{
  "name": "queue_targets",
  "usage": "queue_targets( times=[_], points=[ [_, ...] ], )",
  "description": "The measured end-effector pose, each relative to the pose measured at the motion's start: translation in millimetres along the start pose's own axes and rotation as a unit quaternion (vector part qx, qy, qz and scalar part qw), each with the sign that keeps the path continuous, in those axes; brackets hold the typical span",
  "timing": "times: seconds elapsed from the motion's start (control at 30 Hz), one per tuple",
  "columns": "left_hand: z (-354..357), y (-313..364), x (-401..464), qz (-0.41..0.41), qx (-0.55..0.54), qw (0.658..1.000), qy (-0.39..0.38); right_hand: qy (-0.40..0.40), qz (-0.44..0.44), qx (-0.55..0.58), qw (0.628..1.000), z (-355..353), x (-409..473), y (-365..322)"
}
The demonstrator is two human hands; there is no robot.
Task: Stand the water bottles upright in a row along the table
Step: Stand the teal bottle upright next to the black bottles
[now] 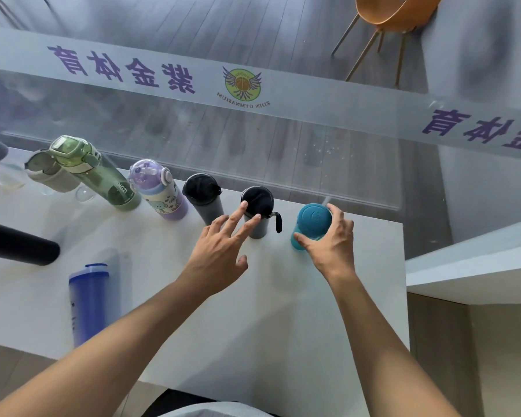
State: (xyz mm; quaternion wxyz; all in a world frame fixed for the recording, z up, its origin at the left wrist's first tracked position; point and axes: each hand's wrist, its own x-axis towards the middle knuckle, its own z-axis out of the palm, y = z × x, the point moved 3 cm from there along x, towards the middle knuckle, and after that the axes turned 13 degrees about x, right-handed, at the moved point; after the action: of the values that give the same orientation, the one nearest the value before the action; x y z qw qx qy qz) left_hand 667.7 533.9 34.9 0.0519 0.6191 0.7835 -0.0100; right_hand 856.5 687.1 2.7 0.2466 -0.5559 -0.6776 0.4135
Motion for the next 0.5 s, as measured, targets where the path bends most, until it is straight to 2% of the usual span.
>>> queue_targets(
  times=[0.13,0.23,0.33,0.5],
  points=[
    [-6,-1,-1,-0.009,-0.002,1.0,0.018,0.063,-0.062,-0.043,0.995,-10,-13,-17],
    [-10,-4,-9,-0.012,-0.006,0.999,0.042,0.111,-0.112,-0.003,0.987,-13,-35,-31],
    [-15,-12,-25,-0.022,-0.02,0.998,0.064,0.125,-0.132,0.049,0.982,-6,-61,-44],
    [-22,-46,-67,-0.069,-0.043,0.993,0.09,0.054,-0.187,0.083,0.977,47,-111,-78]
  ],
)
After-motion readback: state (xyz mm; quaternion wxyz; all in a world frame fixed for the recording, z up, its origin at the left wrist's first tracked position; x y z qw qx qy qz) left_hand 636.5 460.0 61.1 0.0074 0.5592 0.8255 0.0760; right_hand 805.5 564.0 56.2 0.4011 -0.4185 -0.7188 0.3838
